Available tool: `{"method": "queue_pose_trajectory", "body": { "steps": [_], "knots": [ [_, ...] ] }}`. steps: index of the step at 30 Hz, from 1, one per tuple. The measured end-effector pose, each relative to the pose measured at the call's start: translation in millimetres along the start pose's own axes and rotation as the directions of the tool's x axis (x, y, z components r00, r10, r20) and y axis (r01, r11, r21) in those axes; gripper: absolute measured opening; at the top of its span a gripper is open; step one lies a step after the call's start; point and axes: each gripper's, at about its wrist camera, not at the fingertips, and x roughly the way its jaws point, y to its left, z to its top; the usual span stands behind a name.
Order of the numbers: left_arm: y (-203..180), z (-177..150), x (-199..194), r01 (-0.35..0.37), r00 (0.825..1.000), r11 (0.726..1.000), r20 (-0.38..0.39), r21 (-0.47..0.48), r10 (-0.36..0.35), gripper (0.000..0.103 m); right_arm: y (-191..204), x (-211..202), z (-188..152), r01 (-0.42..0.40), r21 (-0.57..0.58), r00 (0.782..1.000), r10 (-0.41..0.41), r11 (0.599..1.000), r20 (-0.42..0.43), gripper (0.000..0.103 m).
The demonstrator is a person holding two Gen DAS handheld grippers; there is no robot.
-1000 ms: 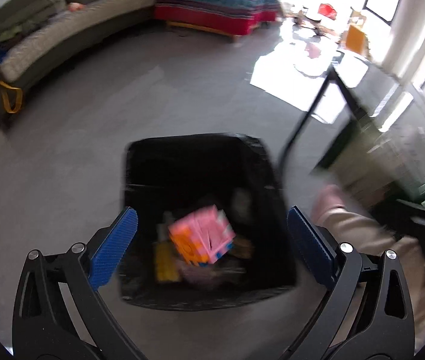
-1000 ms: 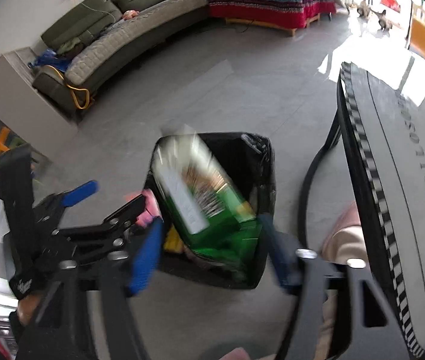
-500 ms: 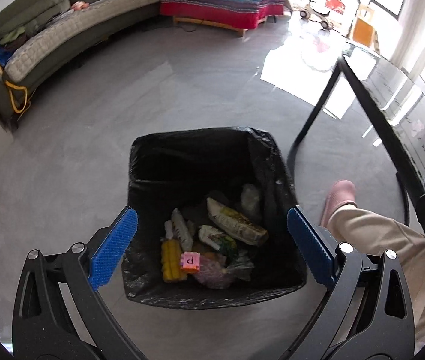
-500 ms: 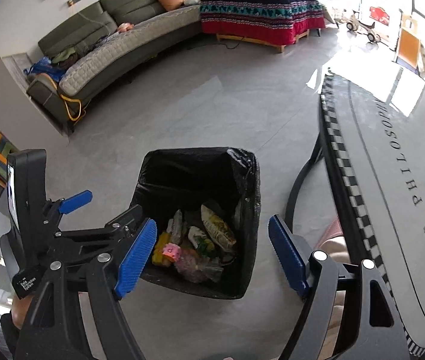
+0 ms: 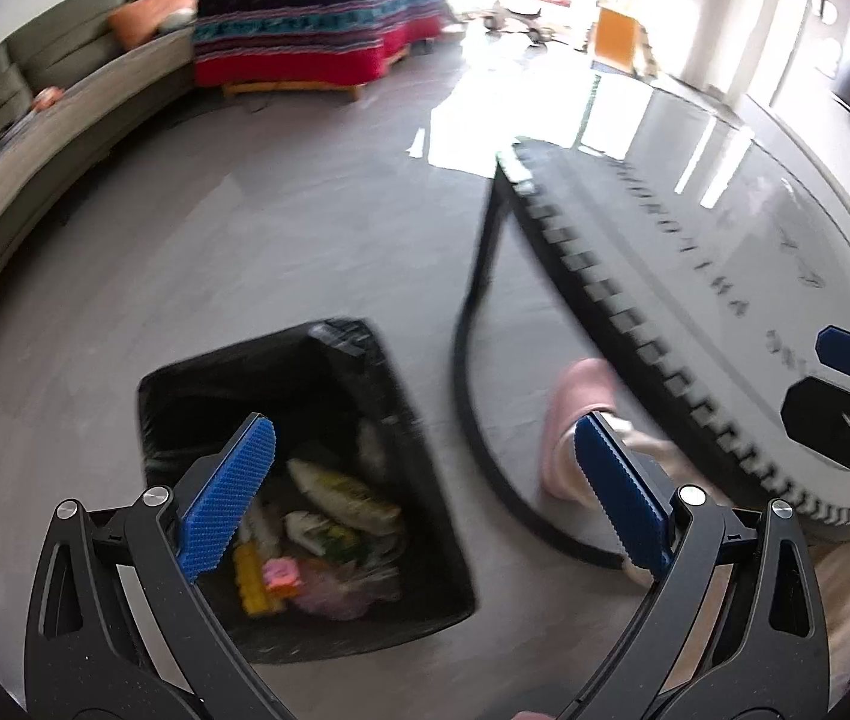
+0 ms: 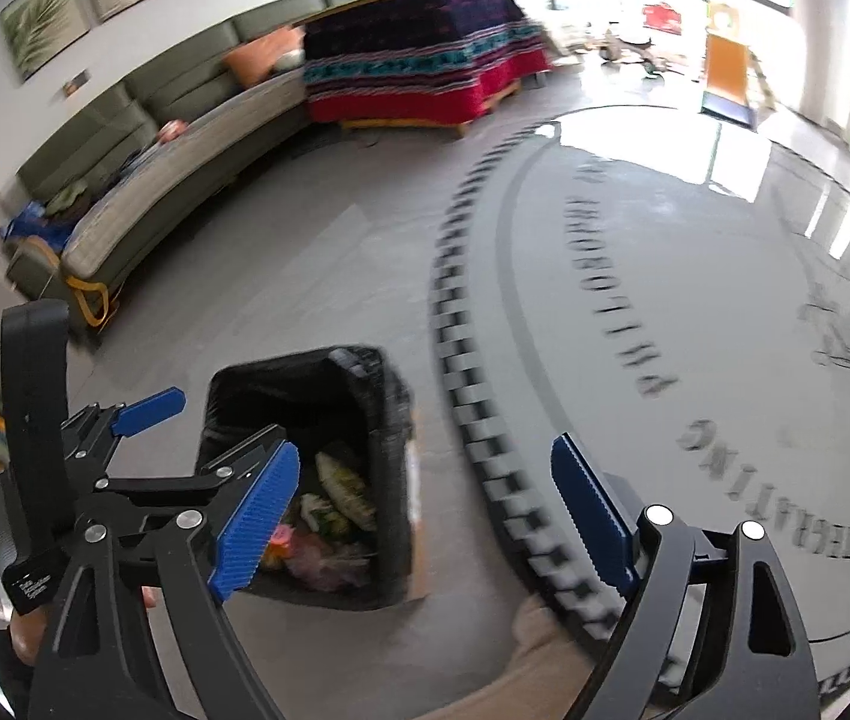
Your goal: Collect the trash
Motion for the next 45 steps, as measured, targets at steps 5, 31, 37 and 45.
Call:
{"method": "queue_pose_trajectory", "body": {
  "steps": [5,31,37,45],
  "knots": [
    [-50,24,6,0.049,0.999,0.996,0.004,0.078,-0.049,0.097,-56,-16,5,0.059,0.088,0.998,-0.061,0.994,0.029,0.087],
    [-267,85,111,0.185,0.980,0.924,0.005,0.334,-0.198,0.097,-313,-1,-37,0.390,0.414,0.905,-0.425,0.822,-0.009,0.088],
    [-267,90,124,0.198,0.979,0.931,-0.019,0.308,-0.202,0.097,-317,10,-33,0.427,0.364,0.889,-0.457,0.828,-0.003,0.097],
    [-273,93,131,0.164,0.986,0.929,-0.024,0.333,-0.166,0.097,-318,17,-27,0.454,0.346,0.879,-0.477,0.821,-0.023,0.100]
  ]
}}
